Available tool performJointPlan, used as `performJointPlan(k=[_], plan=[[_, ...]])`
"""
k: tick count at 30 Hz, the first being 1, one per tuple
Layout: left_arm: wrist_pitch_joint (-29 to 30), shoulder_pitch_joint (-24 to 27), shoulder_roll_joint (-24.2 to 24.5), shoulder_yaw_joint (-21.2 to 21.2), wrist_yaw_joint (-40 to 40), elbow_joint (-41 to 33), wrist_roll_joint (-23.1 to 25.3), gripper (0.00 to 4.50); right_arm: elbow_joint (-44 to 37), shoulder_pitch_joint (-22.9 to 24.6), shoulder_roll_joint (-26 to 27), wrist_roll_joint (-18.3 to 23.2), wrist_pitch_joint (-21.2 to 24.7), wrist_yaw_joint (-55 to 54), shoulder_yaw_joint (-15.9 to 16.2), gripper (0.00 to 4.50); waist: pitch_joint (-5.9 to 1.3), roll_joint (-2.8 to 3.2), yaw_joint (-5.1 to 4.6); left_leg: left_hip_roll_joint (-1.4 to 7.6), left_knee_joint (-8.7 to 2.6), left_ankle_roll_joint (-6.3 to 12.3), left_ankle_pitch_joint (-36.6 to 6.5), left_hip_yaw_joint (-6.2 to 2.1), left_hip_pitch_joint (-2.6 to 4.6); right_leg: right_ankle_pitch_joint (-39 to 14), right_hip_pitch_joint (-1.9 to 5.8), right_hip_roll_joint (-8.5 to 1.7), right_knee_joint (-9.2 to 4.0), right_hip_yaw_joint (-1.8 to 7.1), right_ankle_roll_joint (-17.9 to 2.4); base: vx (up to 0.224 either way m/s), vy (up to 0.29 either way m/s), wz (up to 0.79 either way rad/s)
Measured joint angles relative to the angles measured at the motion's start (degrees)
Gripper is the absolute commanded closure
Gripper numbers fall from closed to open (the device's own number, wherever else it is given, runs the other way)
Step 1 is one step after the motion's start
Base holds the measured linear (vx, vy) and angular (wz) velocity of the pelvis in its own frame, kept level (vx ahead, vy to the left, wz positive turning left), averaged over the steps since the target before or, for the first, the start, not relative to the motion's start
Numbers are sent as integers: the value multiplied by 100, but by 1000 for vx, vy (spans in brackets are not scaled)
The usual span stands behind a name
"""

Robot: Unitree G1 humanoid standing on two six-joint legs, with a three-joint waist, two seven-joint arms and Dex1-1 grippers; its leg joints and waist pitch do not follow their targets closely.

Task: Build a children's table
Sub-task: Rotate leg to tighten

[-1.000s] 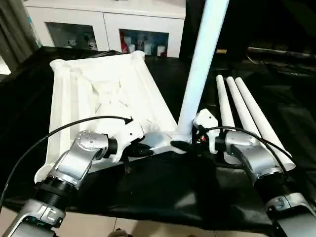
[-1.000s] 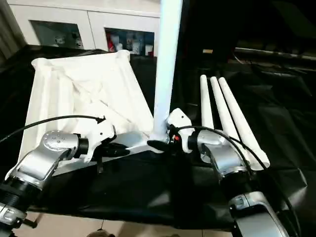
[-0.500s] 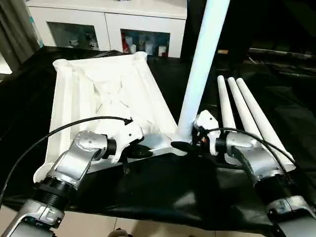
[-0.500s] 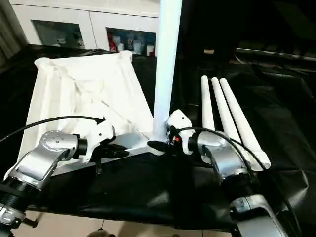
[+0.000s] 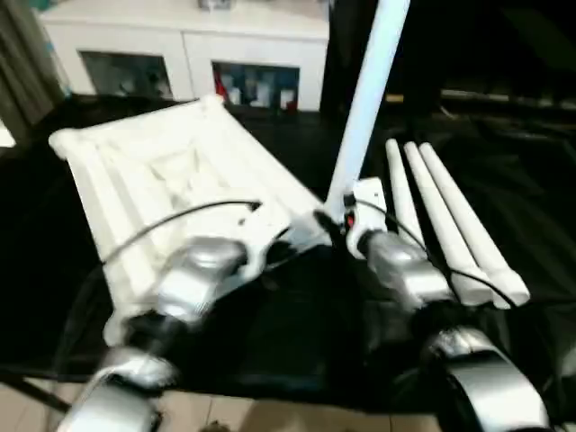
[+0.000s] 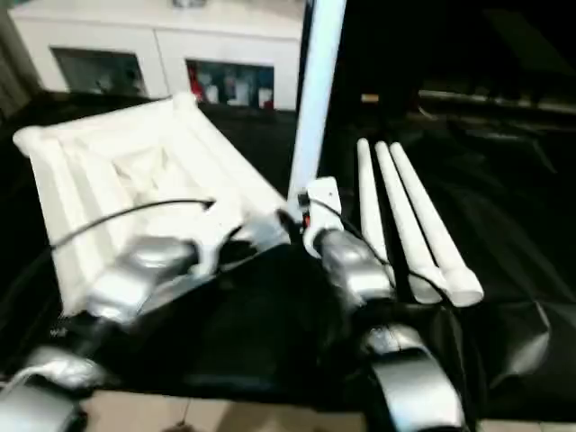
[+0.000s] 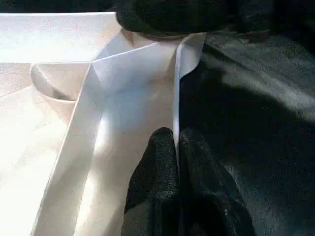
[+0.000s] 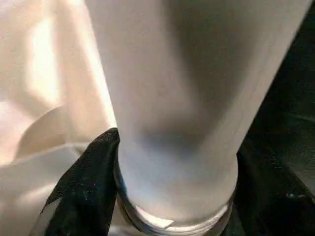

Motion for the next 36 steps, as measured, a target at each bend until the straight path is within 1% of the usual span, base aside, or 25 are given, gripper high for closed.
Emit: performJointPlan(k=[2,4,5,6,7,9,11,13,15,17,19,22,24,28,31,33,36], plan=[[30,-6,-104,-31,165,9,55,450,176,-95,43,0,-76,-117,-52,177,-10,9,8,-2,1,2,-1,1,-4,-3,5,-3,-4,1,6,0,0,0],[29,-6,-113,-42,190,8,78,450,275,-134,62,-1,-152,-143,-80,177,-12,6,8,-2,-1,2,-1,1,-10,-4,5,-3,-4,0,7,0,0,0],[27,-6,-113,-48,201,8,83,450,320,-150,77,-1,-191,-154,-108,121,-12,6,8,-2,-1,2,-1,1,-11,-5,5,-3,-4,-1,9,0,0,0],[25,-6,-110,-50,205,8,85,450,345,-170,90,7,-231,-141,-148,107,-12,5,6,-2,-1,3,-1,0,-11,-5,4,-3,-3,-1,9,0,0,0],[20,-5,-104,-54,201,7,86,450,383,-182,95,53,-245,-67,-222,107,-13,3,3,-2,-1,3,-1,0,-11,-5,4,-3,-3,-1,9,0,0,0],[0,8,-59,-57,171,-26,85,450,499,-203,160,277,-347,158,-450,101,-13,5,-12,-2,-1,3,-1,1,-11,-5,0,-3,-4,0,9,0,0,0],[-28,36,-4,-63,128,-67,85,450,541,-203,162,332,-422,315,-509,73,-12,6,-21,0,-2,3,-1,1,-14,-5,-2,-2,-3,-1,9,0,0,0],[-78,48,62,-69,64,-76,83,450,547,-203,128,342,-480,453,-487,60,-11,7,-26,1,-3,2,-1,1,-14,-5,-5,-1,-2,-2,8,0,0,0],[-179,70,160,-77,0,-80,85,450,547,-199,63,334,-481,645,-416,28,-8,12,-36,2,-6,2,-1,0,-17,-5,-7,1,0,-2,8,0,0,0],[-298,96,270,-89,-121,-96,83,450,488,-160,-32,279,-464,969,-312,24,-6,14,-33,2,-10,2,-1,0,-17,-5,-13,1,-1,-4,8,0,0,0],[-414,150,387,-97,-286,-160,81,450,338,-73,-149,247,-417,1411,-190,7,-3,19,-27,3,-11,2,-1,0,-22,-6,-19,1,-1,-4,9,0,0,0],[-537,214,601,-103,-575,-275,52,450,-432,396,-617,196,-264,2520,202,7,-3,19,-5,3,-12,9,-5,0,-41,-8,-30,1,-16,-7,13,0,0,0],[-718,269,800,-105,-847,-316,-24,450,-988,729,-1028,115,-243,3252,528,7,-2,20,19,3,-12,19,-7,0,-52,-9,-37,1,-20,-8,15,0,0,0],[-931,412,1146,-87,-1386,-445,-178,450,-1594,1012,-1540,-35,-254,4045,914,7,0,22,3,4,-13,43,8,0,-58,-9,-43,1,-21,-9,15,0,0,0],[-1048,559,1446,-103,-1953,-630,-319,450,-1934,1088,-1725,-49,-250,4497,1007,7,3,26,-2,6,-14,17,-8,0,-56,-10,-44,2,-20,-10,16,0,0,0],[-1076,631,1552,-129,-2221,-733,-386,450,-2209,1130,-1793,-5,-168,4644,1007,7,3,26,6,6,-13,16,-8,0,-56,-10,-43,2,-22,-9,16,0,0,0],[-1077,663,1608,-154,-2429,-784,-452,450,-2375,1148,-1794,51,-89,4770,1014,7,3,26,29,6,-12,16,-8,1,-57,-9,-42,1,-22,-9,15,0,0,0]])
